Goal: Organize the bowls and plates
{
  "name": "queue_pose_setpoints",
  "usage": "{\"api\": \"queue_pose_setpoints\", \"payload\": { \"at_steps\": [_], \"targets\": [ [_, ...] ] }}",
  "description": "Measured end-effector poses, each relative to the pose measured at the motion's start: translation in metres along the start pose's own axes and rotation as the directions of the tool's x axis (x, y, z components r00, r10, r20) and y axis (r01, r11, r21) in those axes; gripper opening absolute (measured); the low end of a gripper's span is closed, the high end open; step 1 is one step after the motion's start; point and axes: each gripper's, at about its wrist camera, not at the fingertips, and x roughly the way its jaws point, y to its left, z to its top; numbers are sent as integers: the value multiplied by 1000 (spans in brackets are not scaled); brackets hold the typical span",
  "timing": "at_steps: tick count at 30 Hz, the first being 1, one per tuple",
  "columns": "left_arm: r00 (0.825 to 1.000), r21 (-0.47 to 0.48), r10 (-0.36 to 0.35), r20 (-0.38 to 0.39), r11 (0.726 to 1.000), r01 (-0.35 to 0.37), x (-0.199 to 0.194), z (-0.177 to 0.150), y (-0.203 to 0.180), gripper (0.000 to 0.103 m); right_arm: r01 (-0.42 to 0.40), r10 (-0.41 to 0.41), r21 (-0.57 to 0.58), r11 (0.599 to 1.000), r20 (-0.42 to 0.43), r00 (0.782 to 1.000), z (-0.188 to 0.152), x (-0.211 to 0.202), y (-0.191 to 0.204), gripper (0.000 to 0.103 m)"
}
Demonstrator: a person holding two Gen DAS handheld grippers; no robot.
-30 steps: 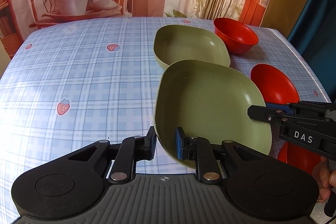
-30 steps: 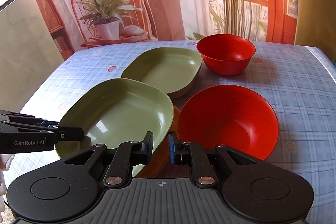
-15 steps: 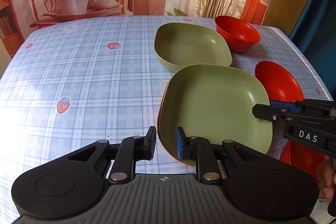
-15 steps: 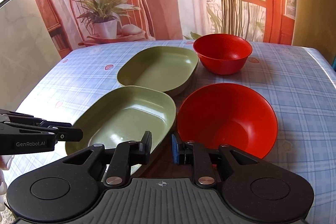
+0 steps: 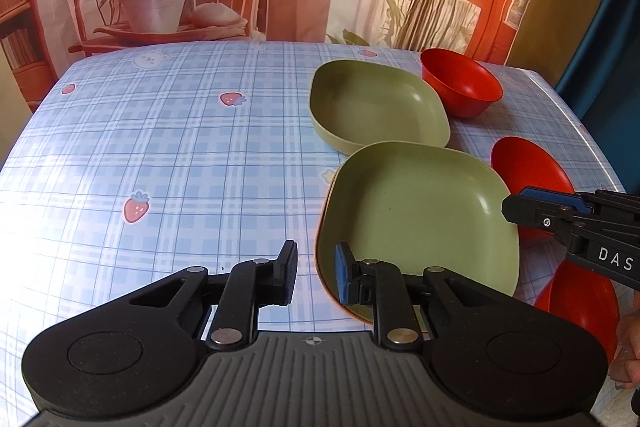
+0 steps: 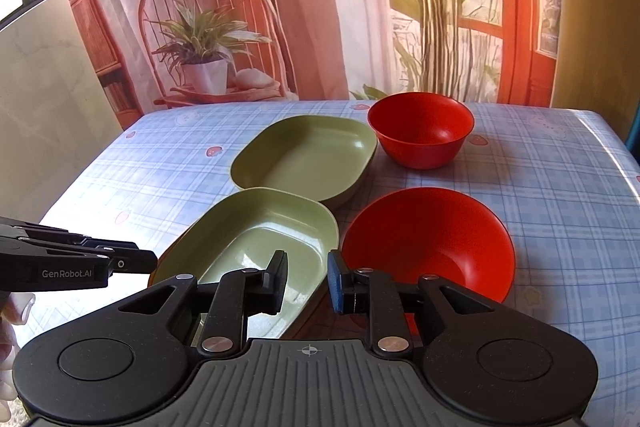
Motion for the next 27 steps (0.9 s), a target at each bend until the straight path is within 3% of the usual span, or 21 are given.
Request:
{"api": "queue_pose_setpoints", "payload": {
  "at_steps": [12,20,24,27],
  "targets": [
    [996,10,7,93,1000,-8,-1,60,10,22,3,-1,-57,998,41,999,54,12,-1,21],
    [994,-25,-2,112,1000,5,16,99,20,23,11,-10,-7,1000,27,1000,83,39,-22,25],
    [994,-29,12,110,1000,-9,29,108,24,36,17,-17,1,1000,10,1000,88,52,-29,28],
    [996,-39,8,94,999,-4,42,112,28,37,36,-36,-1,999,-11,999,90,61,-32,28]
  ]
}}
